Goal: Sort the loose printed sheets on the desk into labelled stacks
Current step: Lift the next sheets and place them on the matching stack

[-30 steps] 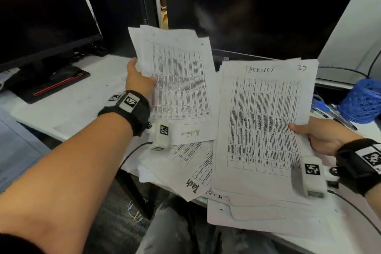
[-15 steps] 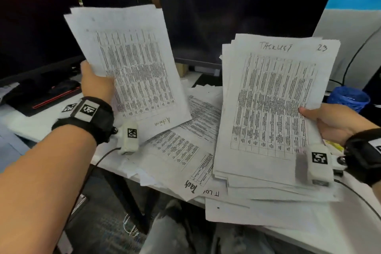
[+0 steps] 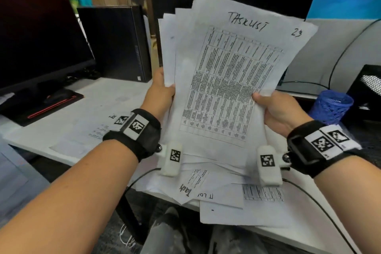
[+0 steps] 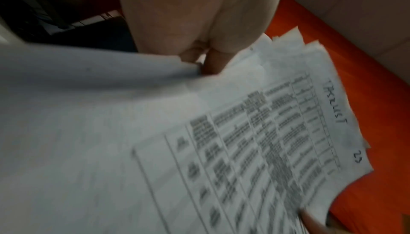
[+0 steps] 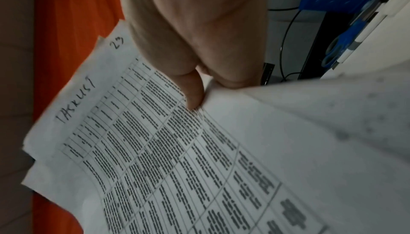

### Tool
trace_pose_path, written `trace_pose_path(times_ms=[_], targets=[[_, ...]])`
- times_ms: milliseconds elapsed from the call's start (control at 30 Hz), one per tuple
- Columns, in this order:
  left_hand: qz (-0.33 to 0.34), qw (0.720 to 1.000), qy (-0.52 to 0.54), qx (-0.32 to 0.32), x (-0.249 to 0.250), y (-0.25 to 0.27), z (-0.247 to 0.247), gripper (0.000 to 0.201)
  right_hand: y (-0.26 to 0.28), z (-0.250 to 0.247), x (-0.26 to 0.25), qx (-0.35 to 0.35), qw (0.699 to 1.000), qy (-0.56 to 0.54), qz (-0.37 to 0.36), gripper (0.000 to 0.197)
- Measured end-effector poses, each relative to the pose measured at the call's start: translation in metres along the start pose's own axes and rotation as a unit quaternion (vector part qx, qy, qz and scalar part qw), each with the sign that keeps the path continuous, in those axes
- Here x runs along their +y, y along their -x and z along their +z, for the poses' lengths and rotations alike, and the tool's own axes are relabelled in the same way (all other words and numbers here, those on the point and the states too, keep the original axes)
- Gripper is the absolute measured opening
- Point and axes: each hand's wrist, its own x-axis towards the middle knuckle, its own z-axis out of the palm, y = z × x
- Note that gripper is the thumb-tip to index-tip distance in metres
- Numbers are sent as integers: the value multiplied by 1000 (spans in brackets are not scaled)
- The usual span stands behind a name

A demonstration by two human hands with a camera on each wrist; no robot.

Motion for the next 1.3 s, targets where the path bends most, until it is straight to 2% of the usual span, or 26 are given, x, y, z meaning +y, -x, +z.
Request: trace_pose_path(times_ms=[33, 133, 233, 300, 367, 500, 567, 633, 700, 767, 900, 967, 1067, 1167, 1300], targets=[[1, 1000, 6, 22, 2, 3, 5, 33, 1, 3, 0, 7, 1000, 2, -2, 33], [-13, 997, 57, 45, 4, 9, 17, 46, 3, 5, 2, 21, 999, 28, -14, 35], [4, 1000, -12, -14, 6, 11, 21, 39, 9, 7, -2, 18, 997, 61, -46, 35], [23, 997, -63, -23, 10, 9, 23, 36, 14, 8, -9, 4, 995, 71, -73, 31], [51, 995, -91, 2, 19, 8, 25, 32, 20, 11, -18, 5, 987, 103, -119, 25], [142, 985, -83, 46, 44, 13, 32, 30, 31, 17, -35, 69, 952, 152, -256, 23], [167, 982, -75, 48, 48, 18, 35, 28, 35, 17, -34, 85, 943, 158, -280, 22], [166, 984, -61, 36, 42, 22, 37, 23, 37, 14, -28, 95, 942, 192, -258, 23], [137, 990, -34, 18, 33, 26, 38, 17, 39, 9, -20, 71, 945, 229, -223, 31], [110, 994, -16, 15, 23, 28, 38, 22, 38, 6, -20, 52, 948, 234, -210, 34], [65, 997, 21, 26, 18, 25, 37, 34, 37, 11, -52, 53, 947, 173, -265, 43], [44, 997, 51, 32, 17, 24, 36, 39, 37, 17, -77, 69, 927, 148, -339, 50], [36, 995, 78, 47, 13, 22, 34, 40, 31, 23, -109, 102, 868, 228, -429, 49], [36, 994, 99, 44, 7, 20, 31, 43, 24, 30, -125, 79, 852, 327, -402, 27], [30, 991, 129, 13, 4, 16, 32, 37, 20, 39, -125, 45, 807, 439, -392, 21]])
